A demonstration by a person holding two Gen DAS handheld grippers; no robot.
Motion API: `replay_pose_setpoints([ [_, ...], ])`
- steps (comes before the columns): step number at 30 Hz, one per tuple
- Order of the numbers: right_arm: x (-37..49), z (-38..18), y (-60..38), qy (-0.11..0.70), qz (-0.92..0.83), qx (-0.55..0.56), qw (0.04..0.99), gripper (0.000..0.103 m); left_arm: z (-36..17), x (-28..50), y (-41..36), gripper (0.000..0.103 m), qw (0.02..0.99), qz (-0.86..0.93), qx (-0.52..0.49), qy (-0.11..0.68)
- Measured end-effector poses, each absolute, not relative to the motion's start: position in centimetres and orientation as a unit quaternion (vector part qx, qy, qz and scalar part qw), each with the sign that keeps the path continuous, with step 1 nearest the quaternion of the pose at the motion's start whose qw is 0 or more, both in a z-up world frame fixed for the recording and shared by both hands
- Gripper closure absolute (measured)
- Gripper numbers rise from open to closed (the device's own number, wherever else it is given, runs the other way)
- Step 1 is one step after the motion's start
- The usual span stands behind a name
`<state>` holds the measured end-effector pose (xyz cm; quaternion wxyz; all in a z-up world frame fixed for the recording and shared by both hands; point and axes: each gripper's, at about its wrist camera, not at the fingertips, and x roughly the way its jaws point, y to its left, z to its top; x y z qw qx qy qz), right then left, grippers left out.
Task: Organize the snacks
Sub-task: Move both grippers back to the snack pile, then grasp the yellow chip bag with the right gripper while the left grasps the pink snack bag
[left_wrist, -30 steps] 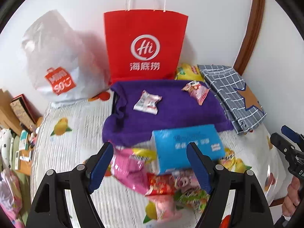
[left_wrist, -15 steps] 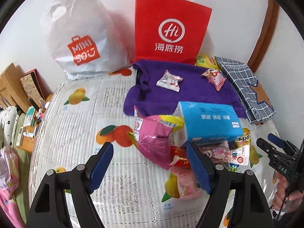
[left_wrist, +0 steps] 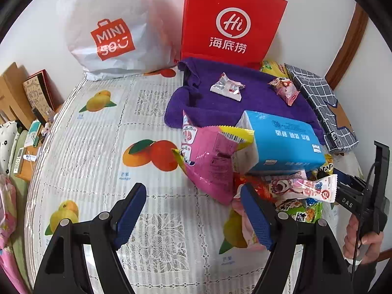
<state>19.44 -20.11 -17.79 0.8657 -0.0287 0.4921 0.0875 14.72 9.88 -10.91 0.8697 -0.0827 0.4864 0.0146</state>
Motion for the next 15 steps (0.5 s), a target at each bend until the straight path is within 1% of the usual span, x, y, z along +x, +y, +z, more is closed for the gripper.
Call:
replay_pose_setpoints([
  [9, 20.1, -18.9, -19.6, 0.49, 0.097, -0.045, 0.865, 0.045, -12.1, 15.9, 9.5, 0.025, 0.866, 0.001, -0.083, 0.493],
  [11, 19.9, -18.8, -19.6, 0.487, 0.101, -0.054, 0.866, 0.05, -12.3, 16.5, 9.2, 0.025, 0.864, 0.001, -0.079, 0.497],
  [15, 19.4, -18.3, -20.3, 0.487, 0.099, -0.058, 0.866, 0.051, -12.5, 17.8, 8.9, 0.025, 0.864, -0.003, -0.07, 0.499],
])
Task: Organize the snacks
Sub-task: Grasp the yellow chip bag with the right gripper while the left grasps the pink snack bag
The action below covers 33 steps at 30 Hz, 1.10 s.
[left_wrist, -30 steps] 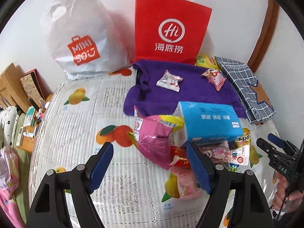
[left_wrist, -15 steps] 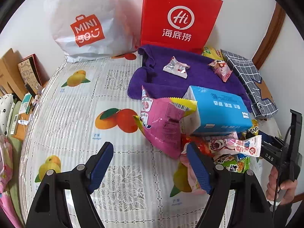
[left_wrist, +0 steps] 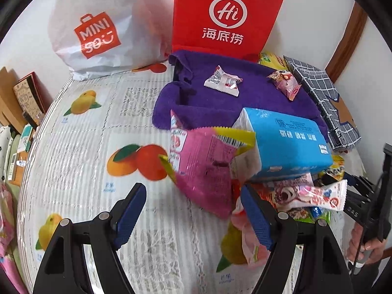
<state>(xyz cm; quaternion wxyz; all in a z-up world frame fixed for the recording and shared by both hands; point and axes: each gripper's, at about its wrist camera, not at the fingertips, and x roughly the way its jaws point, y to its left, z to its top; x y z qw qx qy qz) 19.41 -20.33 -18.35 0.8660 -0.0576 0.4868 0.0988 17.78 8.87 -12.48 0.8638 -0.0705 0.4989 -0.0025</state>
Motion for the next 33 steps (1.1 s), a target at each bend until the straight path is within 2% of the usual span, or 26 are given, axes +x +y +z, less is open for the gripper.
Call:
replay_pose_setpoints([
  [16, 18.3, -15.7, -23.9, 0.472, 0.063, -0.017, 0.879, 0.052, -13.9, 21.2, 8.4, 0.025, 0.855, -0.014, -0.042, 0.517],
  [29, 18.3, -15.7, -24.4, 0.478, 0.054, -0.008, 0.877, 0.052, -15.3, 22.6, 7.7, 0.025, 0.85, -0.01, -0.023, 0.527],
  [31, 18.2, -15.8, -24.4, 0.48, 0.055, -0.008, 0.875, 0.052, -15.4, 22.5, 7.6, 0.028, 0.85, -0.01, -0.016, 0.527],
  [33, 18.1, -16.0, -24.3, 0.482, 0.055, -0.008, 0.875, 0.052, -15.3, 22.4, 7.5, 0.036, 0.851, -0.015, -0.015, 0.524],
])
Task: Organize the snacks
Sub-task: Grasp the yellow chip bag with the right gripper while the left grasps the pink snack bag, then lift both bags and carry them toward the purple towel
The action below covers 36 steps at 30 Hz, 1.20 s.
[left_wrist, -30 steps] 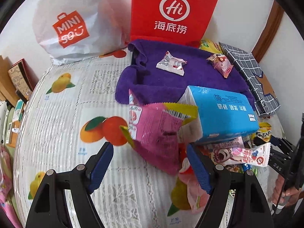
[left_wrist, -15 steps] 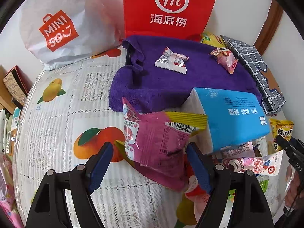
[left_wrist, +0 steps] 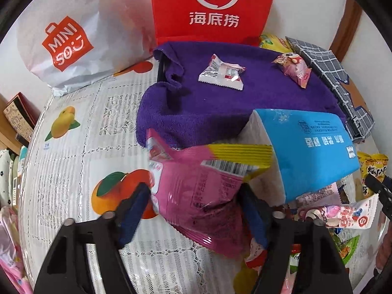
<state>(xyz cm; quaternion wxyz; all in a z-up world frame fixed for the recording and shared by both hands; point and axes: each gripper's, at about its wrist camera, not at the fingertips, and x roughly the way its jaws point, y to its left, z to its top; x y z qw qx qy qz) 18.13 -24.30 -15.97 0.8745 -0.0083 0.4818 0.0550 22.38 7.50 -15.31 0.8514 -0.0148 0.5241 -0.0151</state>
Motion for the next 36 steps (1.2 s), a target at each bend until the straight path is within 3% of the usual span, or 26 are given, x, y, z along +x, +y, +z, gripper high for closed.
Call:
replay_pose_setpoints([
  [4, 17.8, -16.0, -24.3, 0.483, 0.058, -0.007, 0.874, 0.052, -14.9, 21.9, 7.9, 0.041, 0.853, -0.023, -0.028, 0.52],
  [20, 15.5, -14.0, -23.2, 0.458, 0.063, -0.011, 0.886, 0.052, -11.4, 16.7, 9.5, 0.042, 0.863, -0.033, -0.083, 0.498],
  [36, 14.4, -7.9, -22.6, 0.42, 0.082, -0.007, 0.904, 0.052, -6.2, 14.3, 7.0, 0.042, 0.882, -0.063, -0.104, 0.455],
])
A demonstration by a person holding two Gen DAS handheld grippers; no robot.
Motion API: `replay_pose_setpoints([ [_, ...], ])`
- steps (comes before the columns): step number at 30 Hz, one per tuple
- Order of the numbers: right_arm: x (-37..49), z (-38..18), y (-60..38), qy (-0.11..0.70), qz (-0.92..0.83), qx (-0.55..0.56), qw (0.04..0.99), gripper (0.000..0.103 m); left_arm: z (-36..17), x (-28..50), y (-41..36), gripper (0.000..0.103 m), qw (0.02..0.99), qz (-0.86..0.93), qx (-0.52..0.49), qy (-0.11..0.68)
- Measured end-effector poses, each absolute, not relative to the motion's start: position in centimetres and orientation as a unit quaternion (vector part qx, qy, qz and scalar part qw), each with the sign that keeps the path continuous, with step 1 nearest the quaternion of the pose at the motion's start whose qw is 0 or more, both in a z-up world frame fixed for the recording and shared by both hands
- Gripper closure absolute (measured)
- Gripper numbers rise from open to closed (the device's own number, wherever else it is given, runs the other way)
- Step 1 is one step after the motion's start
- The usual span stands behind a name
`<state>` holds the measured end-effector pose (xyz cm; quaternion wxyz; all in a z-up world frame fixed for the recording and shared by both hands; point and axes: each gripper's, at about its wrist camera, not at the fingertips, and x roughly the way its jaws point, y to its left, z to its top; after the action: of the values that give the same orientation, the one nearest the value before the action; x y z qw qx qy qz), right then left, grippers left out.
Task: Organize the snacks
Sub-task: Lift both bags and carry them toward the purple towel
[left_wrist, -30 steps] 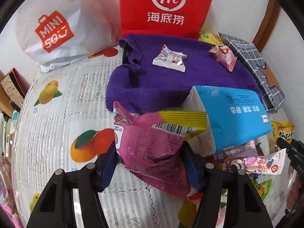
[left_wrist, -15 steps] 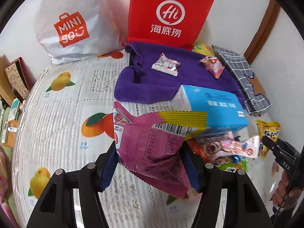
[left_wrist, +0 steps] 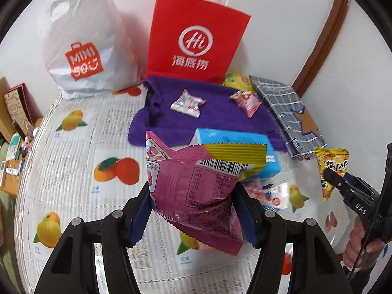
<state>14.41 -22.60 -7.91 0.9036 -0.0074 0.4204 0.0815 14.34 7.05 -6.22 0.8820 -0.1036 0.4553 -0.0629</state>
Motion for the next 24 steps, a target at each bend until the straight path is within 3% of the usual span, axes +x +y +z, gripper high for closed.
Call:
replay_pose_setpoints([
  [24, 15.3, -4.3, -20.4, 0.384, 0.114, -0.016, 0.916, 0.052, -3.0, 14.8, 5.5, 0.042, 0.896, -0.075, -0.086, 0.429],
])
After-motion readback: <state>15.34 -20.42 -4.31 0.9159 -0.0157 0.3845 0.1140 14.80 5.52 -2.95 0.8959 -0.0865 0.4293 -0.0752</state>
